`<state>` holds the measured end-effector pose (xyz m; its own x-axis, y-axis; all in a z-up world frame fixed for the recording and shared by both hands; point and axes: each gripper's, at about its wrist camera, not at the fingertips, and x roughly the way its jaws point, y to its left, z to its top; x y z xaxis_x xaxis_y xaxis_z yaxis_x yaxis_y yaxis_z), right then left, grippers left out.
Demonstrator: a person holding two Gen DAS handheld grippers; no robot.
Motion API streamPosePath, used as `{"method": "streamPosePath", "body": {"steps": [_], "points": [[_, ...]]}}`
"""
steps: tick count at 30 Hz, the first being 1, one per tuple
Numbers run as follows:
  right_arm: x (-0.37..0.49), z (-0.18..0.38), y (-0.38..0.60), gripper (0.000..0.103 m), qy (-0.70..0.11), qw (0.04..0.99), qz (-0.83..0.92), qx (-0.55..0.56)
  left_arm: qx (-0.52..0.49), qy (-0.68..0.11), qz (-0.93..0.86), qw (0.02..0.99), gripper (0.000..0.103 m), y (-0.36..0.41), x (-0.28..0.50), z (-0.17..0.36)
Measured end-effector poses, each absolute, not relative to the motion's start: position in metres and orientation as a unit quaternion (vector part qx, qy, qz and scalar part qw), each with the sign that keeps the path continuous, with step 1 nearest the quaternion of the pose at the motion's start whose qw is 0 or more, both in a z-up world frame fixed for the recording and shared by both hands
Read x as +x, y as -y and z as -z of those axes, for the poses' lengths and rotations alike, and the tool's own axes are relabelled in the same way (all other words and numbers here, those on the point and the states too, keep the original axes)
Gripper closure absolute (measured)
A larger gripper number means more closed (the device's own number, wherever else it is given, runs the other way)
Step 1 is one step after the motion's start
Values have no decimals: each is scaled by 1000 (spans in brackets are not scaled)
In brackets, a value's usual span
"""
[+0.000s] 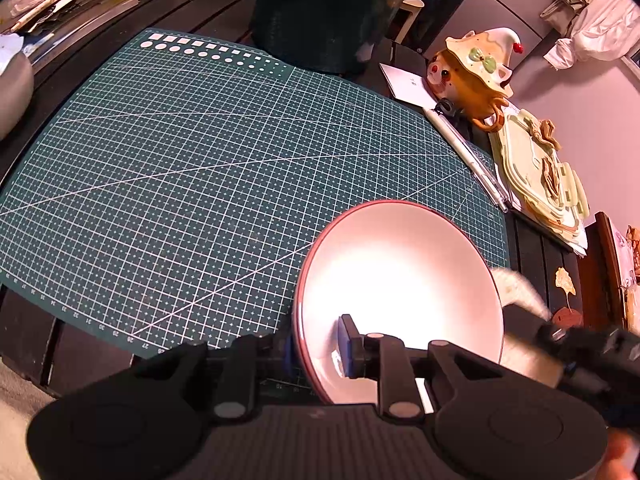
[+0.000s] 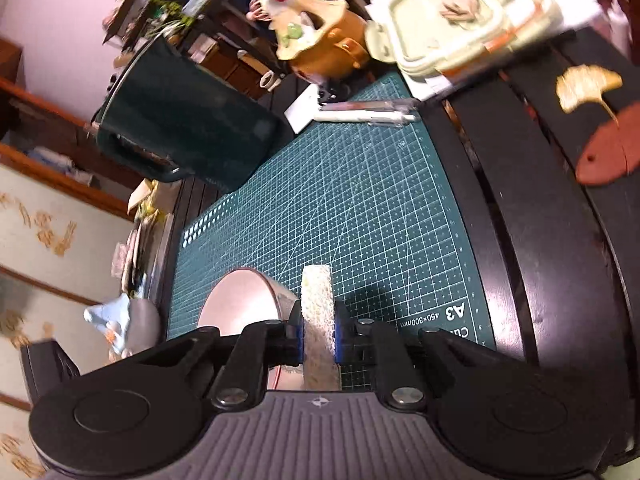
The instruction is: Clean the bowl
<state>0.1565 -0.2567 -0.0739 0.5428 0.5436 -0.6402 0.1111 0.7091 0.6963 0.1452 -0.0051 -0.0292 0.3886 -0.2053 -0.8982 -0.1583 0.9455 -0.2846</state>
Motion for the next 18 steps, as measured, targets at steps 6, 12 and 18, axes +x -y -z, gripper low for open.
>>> {"method": "streamPosePath", "body": {"steps": [6,12,18], "points": [[154,65,263,91,-429,811,-140,373,-159,-552,16,818,81,7,144,28],[159,80,258,91,-469,790,-135,371,-159,-552,16,818,81,7,144,28],[154,67,263,90,-436,805,-145,375,-158,-552,16,818,81,8,143,27]]}}
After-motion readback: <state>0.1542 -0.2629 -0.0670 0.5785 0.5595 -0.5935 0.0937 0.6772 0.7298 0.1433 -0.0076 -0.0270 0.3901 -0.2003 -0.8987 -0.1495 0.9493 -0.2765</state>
